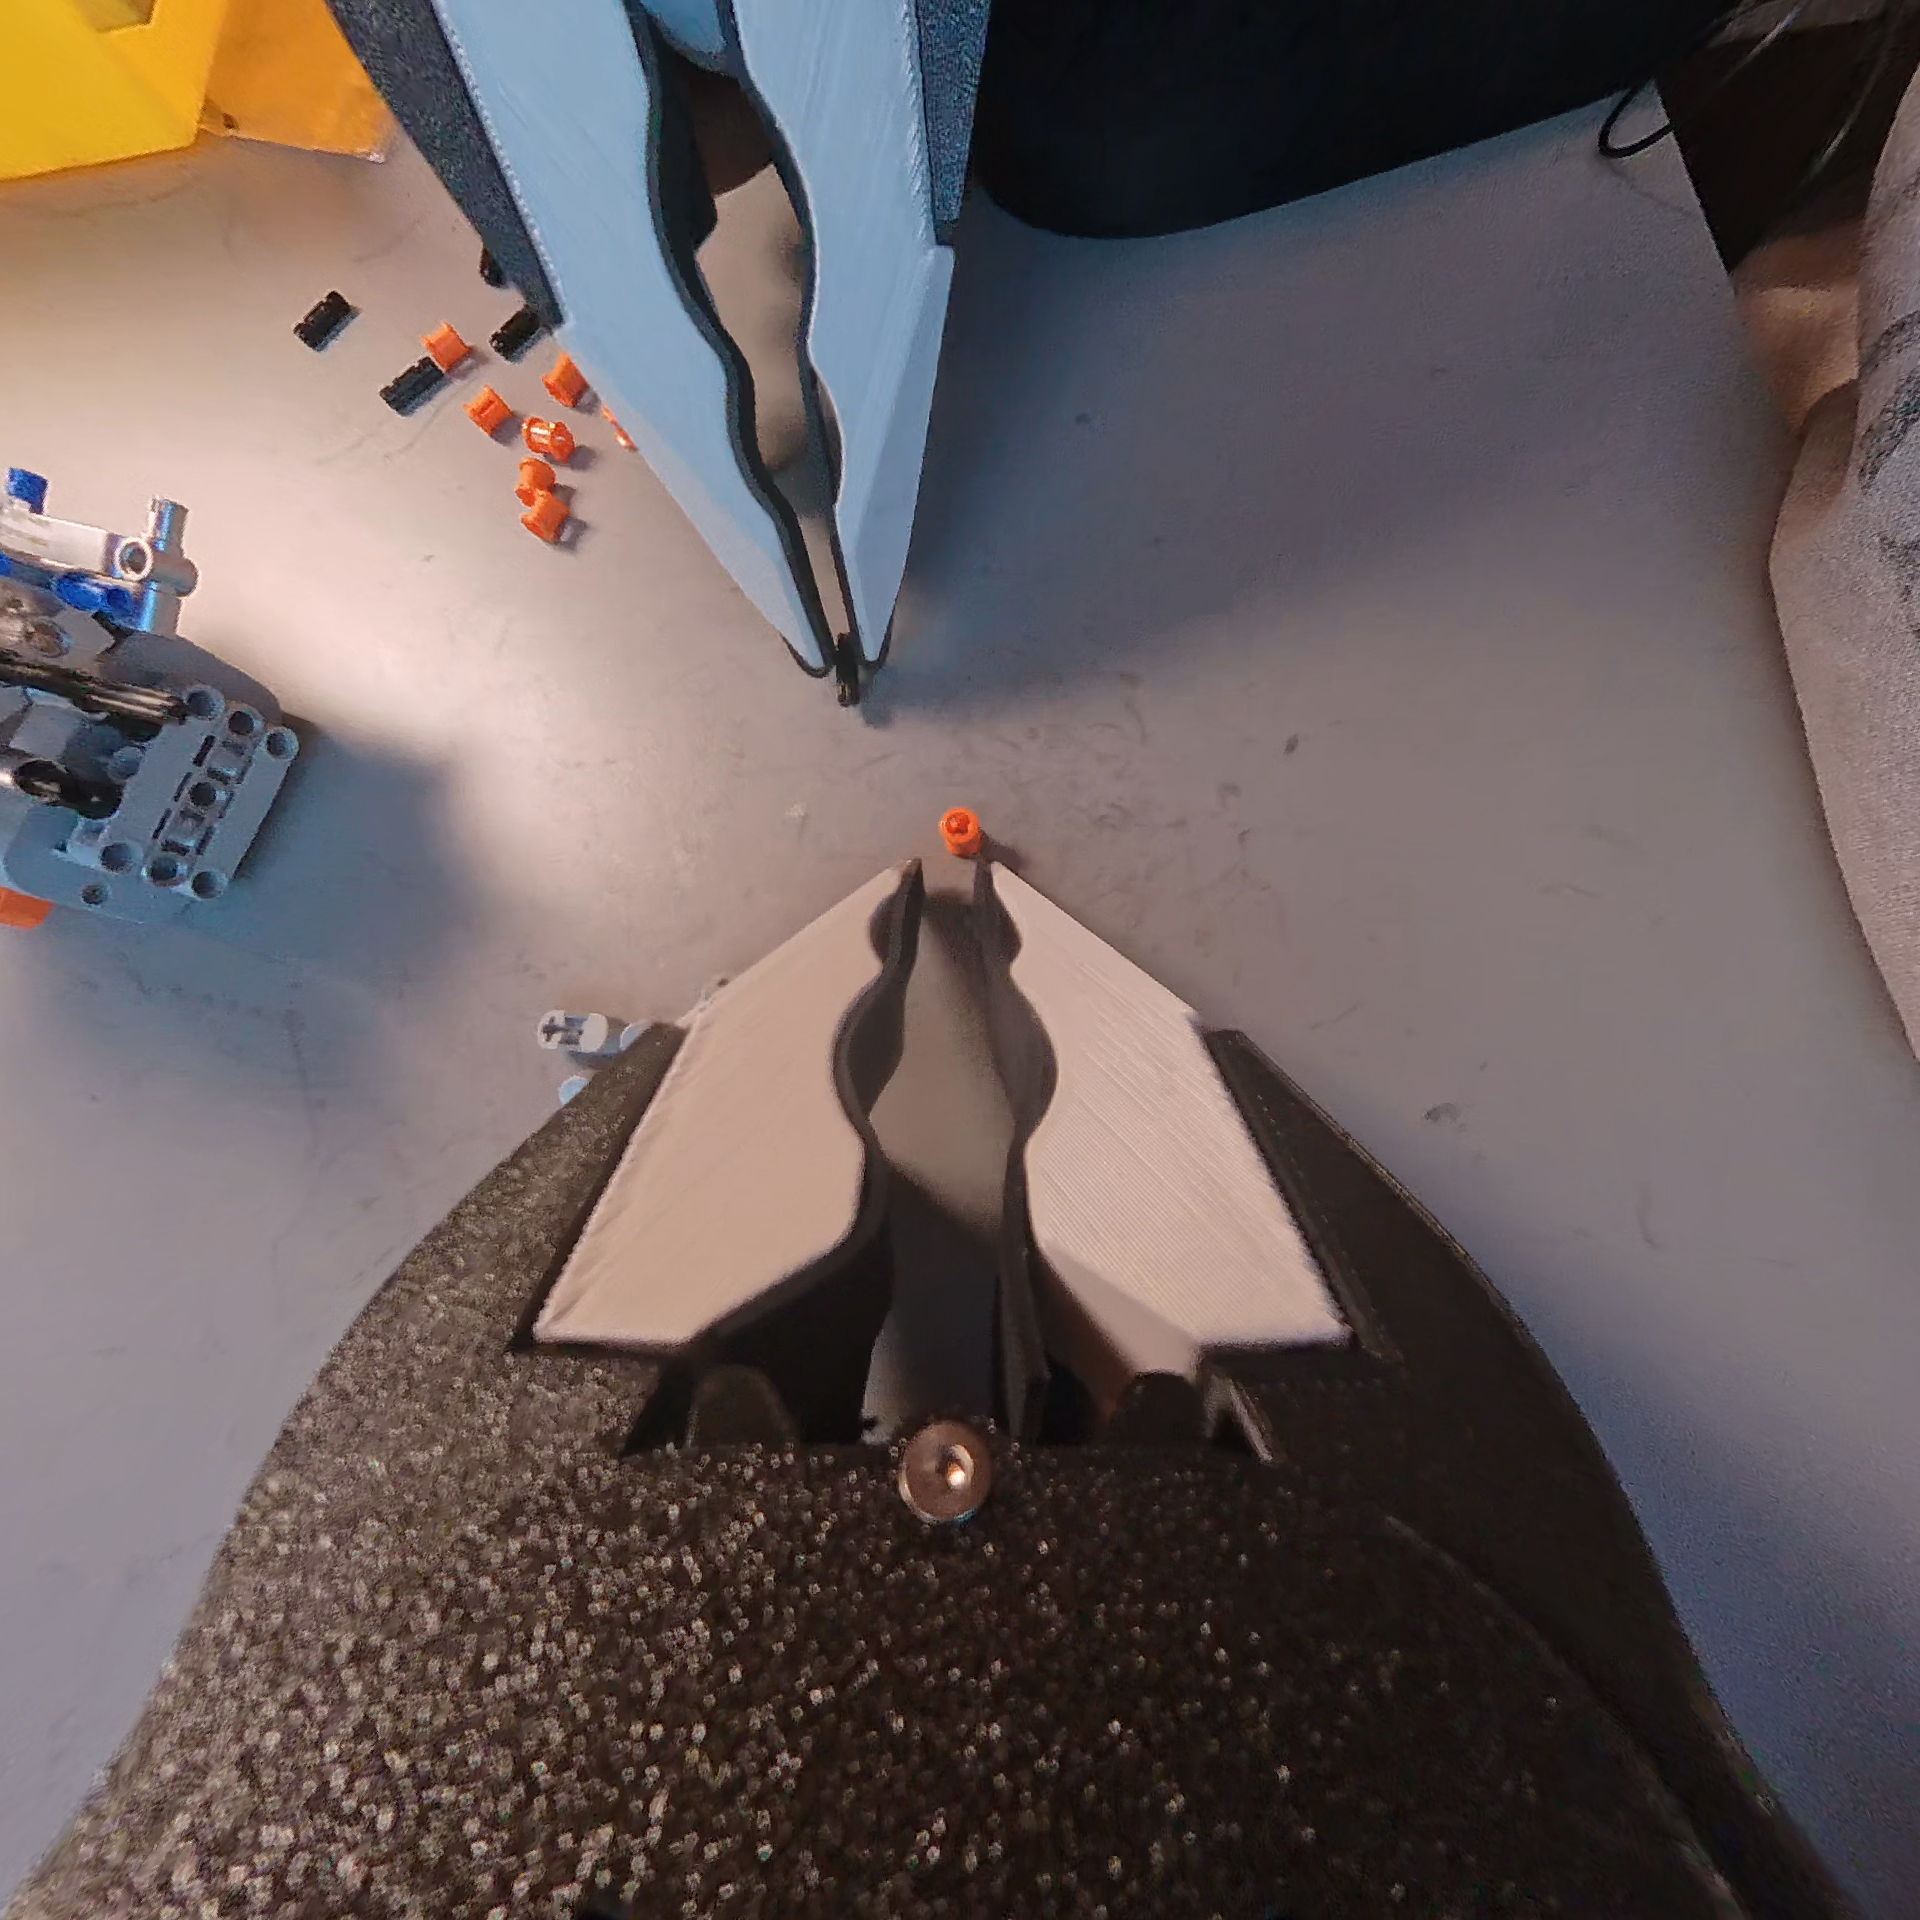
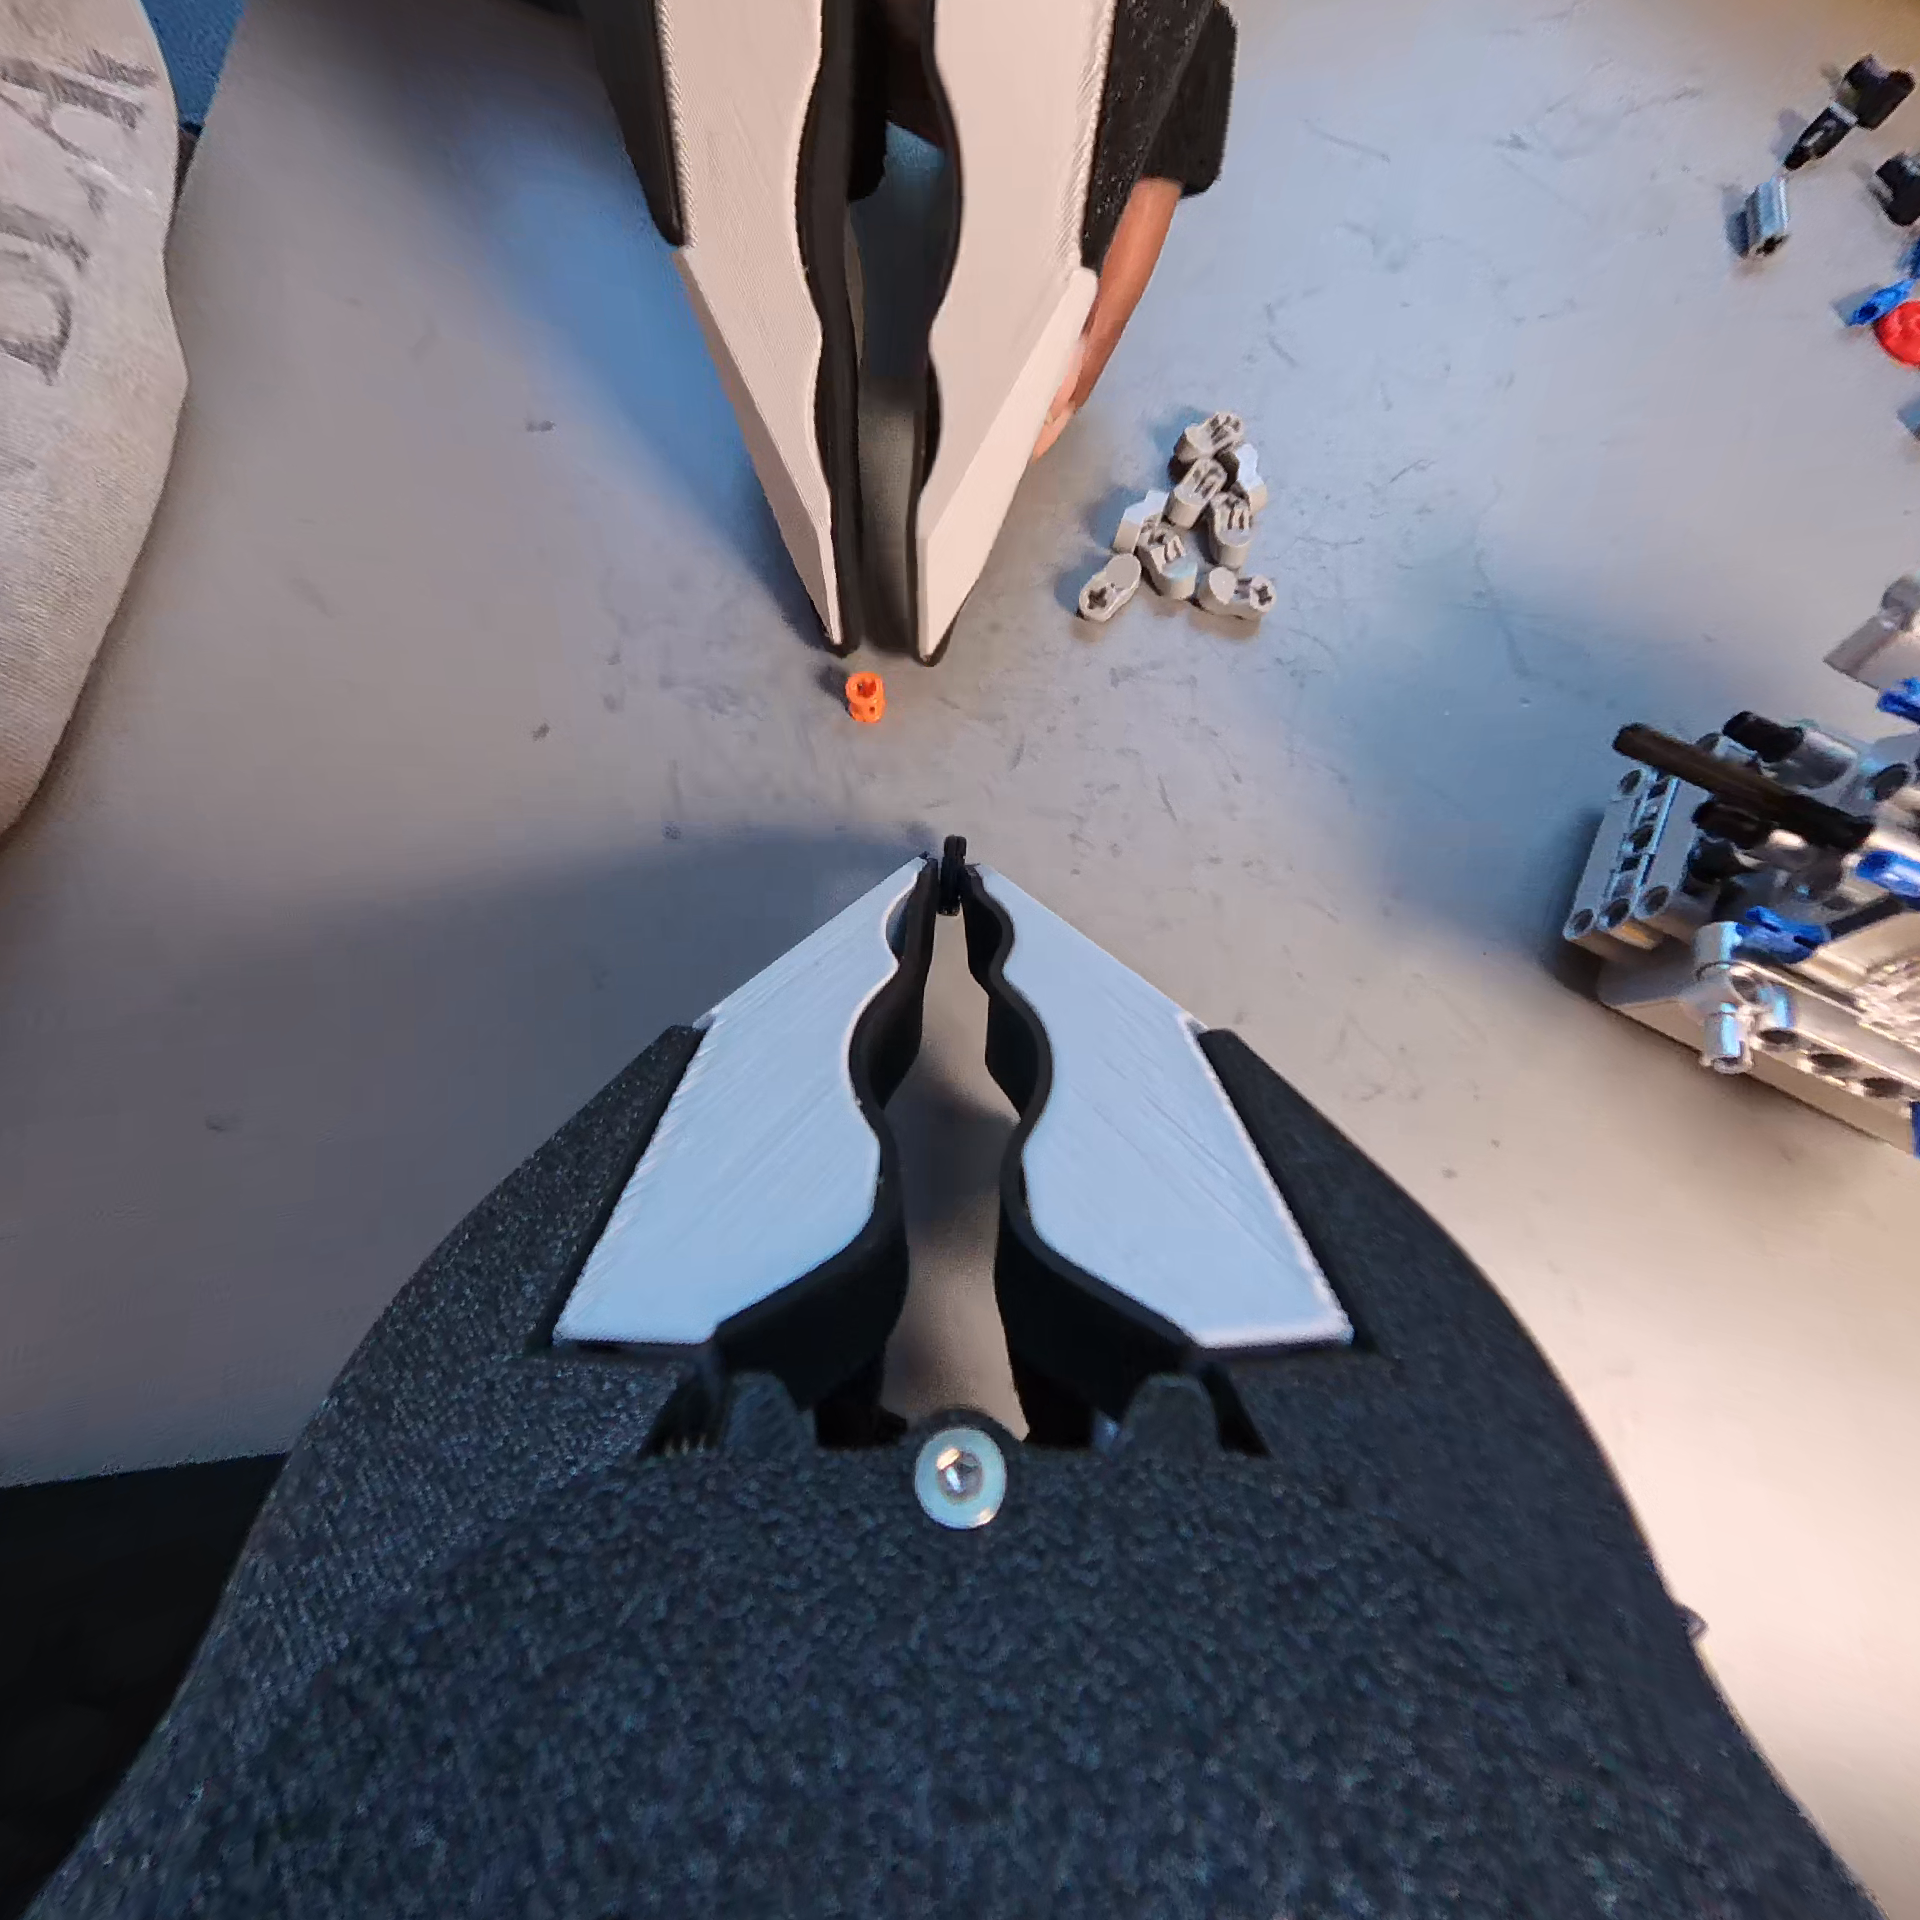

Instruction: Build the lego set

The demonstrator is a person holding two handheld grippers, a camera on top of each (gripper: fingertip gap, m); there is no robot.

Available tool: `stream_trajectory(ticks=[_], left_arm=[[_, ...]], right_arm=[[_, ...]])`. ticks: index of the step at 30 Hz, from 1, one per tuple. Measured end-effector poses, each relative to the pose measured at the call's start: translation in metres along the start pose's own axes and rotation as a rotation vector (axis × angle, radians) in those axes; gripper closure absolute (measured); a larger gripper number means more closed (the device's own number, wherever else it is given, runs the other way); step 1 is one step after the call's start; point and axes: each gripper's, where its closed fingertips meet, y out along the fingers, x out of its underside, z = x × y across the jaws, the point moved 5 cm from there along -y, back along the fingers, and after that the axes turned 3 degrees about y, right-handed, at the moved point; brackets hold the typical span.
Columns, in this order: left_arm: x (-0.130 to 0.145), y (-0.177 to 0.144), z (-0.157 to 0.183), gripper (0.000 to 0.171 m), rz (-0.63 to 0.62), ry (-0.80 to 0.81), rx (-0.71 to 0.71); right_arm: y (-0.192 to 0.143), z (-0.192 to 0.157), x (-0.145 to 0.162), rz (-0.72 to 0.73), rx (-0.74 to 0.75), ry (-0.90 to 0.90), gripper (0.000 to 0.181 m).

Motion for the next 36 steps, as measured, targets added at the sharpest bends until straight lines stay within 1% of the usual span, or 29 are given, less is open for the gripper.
stream_trajectory(ticks=[5,8,14,18,19,22,26,28,30,34,36], left_arm=[[-0.013,-0.010,-0.004,0.162,0.101,-0.060,0.003],[-0.021,-0.010,-0.003,0.162,0.139,-0.066,-0.004],[-0.023,-0.007,-0.002,0.162,0.135,-0.069,-0.011],[-0.024,-0.005,-0.001,0.166,0.133,-0.064,-0.005],[-0.024,-0.005,-0.001,0.168,0.130,-0.061,-0.004],[-0.023,-0.005,0.000,0.169,0.130,-0.064,0.000],[-0.024,-0.006,-0.002,0.169,0.156,-0.074,0.000],[-0.025,-0.010,-0.004,0.170,0.195,-0.111,0.013],[-0.027,-0.016,-0.007,0.169,0.262,-0.181,0.045],[-0.038,-0.036,-0.019,0.169,0.490,-0.399,0.155],[-0.042,-0.045,-0.025,0.169,0.599,-0.506,0.225]], right_arm=[[-0.006,-0.006,-0.020,0.109,0.008,-0.050,0.178],[-0.006,-0.011,-0.028,0.138,0.015,-0.086,0.178],[-0.002,-0.017,-0.032,0.142,0.005,-0.115,0.177],[0.001,-0.021,-0.033,0.138,-0.011,-0.123,0.177],[0.002,-0.021,-0.033,0.137,-0.006,-0.125,0.181],[0.002,-0.021,-0.032,0.137,-0.008,-0.126,0.181],[-0.002,-0.020,-0.034,0.165,-0.007,-0.120,0.180],[-0.008,-0.018,-0.038,0.203,0.010,-0.117,0.177],[-0.014,-0.016,-0.043,0.255,0.035,-0.126,0.173],[-0.027,-0.012,-0.058,0.363,0.157,-0.204,0.161],[-0.034,-0.013,-0.065,0.407,0.218,-0.247,0.161]])
